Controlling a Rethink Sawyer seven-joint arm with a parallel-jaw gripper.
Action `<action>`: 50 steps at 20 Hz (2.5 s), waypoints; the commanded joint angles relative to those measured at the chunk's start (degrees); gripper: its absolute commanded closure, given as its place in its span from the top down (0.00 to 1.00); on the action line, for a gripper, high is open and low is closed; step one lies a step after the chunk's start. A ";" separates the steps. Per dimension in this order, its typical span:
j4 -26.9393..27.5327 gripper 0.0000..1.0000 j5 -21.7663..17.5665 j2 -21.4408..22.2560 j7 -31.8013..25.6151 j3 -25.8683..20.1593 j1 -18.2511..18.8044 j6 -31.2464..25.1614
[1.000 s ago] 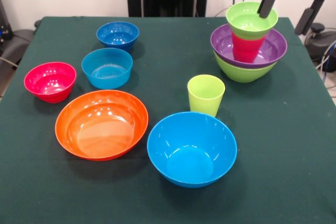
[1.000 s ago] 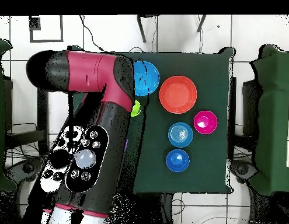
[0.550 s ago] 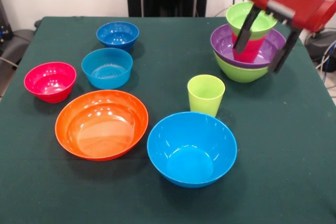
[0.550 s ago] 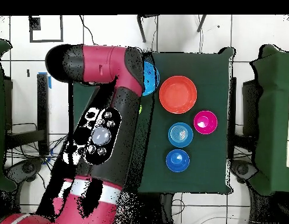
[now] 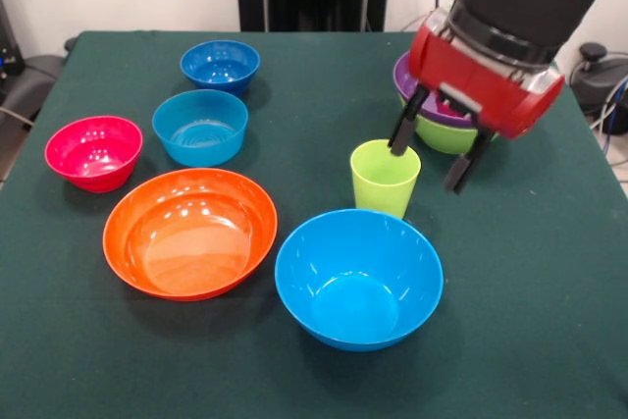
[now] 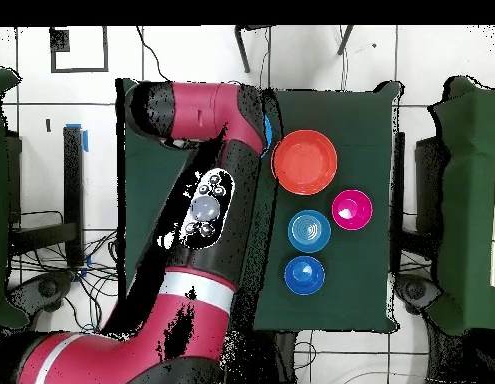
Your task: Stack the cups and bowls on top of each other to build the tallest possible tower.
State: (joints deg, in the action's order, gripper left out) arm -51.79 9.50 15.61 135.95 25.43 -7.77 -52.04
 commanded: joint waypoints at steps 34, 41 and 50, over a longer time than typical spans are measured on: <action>-16.97 1.00 -8.82 3.57 -8.23 -11.99 0.08 12.92; -18.01 1.00 -10.10 3.72 -7.96 -12.81 0.56 13.92; -20.22 1.00 -11.85 3.17 -6.82 -14.50 1.32 17.22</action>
State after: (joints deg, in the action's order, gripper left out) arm -65.56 2.53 20.08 135.95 19.80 -7.53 -39.26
